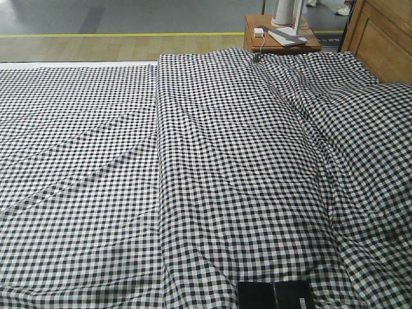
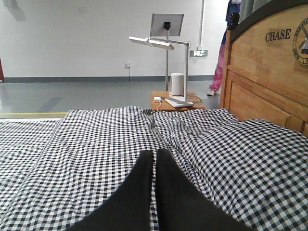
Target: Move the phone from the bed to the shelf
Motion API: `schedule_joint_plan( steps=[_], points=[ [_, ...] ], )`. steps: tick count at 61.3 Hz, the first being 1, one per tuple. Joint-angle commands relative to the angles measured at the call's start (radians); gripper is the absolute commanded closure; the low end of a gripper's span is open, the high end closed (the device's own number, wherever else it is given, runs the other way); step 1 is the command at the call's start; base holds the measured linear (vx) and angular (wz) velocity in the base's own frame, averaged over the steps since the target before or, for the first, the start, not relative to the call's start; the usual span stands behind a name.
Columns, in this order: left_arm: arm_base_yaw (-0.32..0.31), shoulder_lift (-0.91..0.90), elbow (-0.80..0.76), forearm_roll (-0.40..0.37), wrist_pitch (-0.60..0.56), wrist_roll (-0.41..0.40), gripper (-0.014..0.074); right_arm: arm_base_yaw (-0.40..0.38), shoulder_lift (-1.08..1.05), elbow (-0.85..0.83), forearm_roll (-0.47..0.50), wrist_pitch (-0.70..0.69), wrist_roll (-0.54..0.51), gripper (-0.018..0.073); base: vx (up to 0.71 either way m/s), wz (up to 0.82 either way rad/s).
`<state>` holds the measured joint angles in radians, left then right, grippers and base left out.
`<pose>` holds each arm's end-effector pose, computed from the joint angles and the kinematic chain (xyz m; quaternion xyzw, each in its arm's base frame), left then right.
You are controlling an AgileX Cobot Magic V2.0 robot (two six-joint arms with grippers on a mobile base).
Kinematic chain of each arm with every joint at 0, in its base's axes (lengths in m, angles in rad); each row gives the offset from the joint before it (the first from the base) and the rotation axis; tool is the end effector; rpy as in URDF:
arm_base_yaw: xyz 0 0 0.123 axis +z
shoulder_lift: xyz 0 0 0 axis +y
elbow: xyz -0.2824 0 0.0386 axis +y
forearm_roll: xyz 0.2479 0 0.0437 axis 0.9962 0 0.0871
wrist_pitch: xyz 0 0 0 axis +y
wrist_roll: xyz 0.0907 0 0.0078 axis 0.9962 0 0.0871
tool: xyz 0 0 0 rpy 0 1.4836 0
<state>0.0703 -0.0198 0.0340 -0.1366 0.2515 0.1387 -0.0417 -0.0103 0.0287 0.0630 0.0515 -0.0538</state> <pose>0.0550 0.0008 0.1801 -0.0136 0.7664 0.0116 0.6421 0.0569 -0.0021 0.1993 0.0167 0.7007 -0.0105 0.7132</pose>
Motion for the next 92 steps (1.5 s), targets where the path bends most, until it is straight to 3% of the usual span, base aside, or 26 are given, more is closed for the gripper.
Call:
schedule_joint_plan(
  steps=[1, 92],
  points=[
    [-0.005, -0.007, 0.003, -0.009, -0.068, -0.004, 0.0596, -0.004, -0.004, 0.007, -0.012, -0.076, -0.003, 0.0564, 0.0, 0.0],
    [-0.005, -0.007, 0.003, -0.009, -0.068, -0.004, 0.0596, -0.004, -0.004, 0.007, -0.012, -0.083, -0.003, 0.0564, 0.0, 0.0]
  ],
)
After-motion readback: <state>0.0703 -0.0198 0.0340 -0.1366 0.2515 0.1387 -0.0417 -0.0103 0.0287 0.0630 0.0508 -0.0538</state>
